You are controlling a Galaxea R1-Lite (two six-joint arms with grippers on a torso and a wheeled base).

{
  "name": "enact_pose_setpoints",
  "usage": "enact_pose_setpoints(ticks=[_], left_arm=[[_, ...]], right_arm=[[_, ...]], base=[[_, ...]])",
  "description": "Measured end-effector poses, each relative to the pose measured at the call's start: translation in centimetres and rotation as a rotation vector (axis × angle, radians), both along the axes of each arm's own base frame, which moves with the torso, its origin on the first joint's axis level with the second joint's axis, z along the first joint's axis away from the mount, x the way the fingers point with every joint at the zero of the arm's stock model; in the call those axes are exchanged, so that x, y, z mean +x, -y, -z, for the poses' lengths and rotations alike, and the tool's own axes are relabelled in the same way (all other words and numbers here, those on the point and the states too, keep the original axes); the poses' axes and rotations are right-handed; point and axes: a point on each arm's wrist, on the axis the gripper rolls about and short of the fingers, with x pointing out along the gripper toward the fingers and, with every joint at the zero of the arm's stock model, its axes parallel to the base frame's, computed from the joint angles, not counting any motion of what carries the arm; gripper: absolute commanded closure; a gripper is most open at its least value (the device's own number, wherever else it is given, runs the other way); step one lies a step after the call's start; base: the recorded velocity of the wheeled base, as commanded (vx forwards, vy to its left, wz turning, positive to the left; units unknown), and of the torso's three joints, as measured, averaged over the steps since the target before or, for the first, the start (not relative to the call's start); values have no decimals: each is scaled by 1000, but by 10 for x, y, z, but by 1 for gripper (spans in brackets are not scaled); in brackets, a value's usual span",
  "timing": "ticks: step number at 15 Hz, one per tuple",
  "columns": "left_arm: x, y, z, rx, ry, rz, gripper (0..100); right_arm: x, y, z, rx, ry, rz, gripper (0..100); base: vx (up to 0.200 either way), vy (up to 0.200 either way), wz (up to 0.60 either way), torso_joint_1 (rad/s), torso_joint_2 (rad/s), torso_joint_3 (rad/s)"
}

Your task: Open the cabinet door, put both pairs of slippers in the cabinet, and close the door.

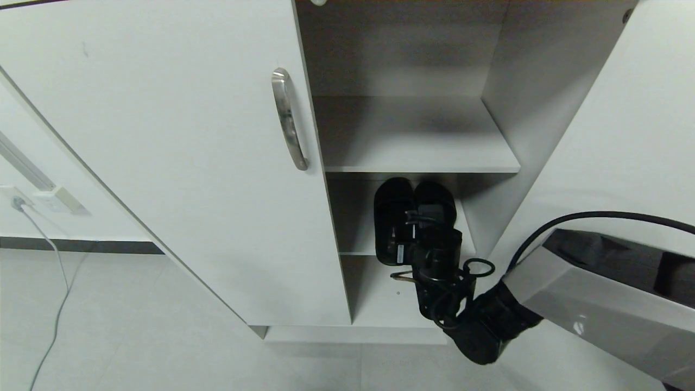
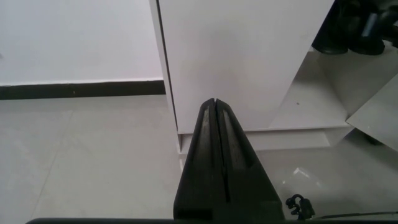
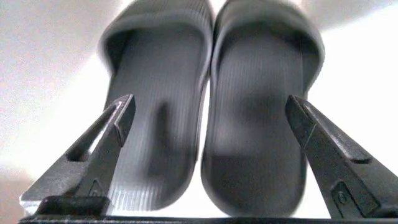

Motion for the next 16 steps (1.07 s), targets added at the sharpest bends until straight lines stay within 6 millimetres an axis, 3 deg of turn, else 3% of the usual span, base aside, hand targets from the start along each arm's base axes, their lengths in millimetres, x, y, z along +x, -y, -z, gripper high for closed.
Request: enact_pose_setpoints(ticks=[4,7,12,16], left_arm=[[0,0,0,0,0,0,100],[0,0,0,1,0,2,100],[0,0,0,1,0,1,100],[0,0,0,0,0,1,100]], right_arm=[[-64,18,-7,-30,-27,-75,0],[-98,32,-16,-31,-28,-124,0],[-107,35,-22,-29,-25,-149,0],[-108,35,-23,-30,-23,-152,0]], base=[[0,0,0,0,0,0],[0,0,0,0,0,0],[-160,0,0,2,1,2],[0,0,0,0,0,0]])
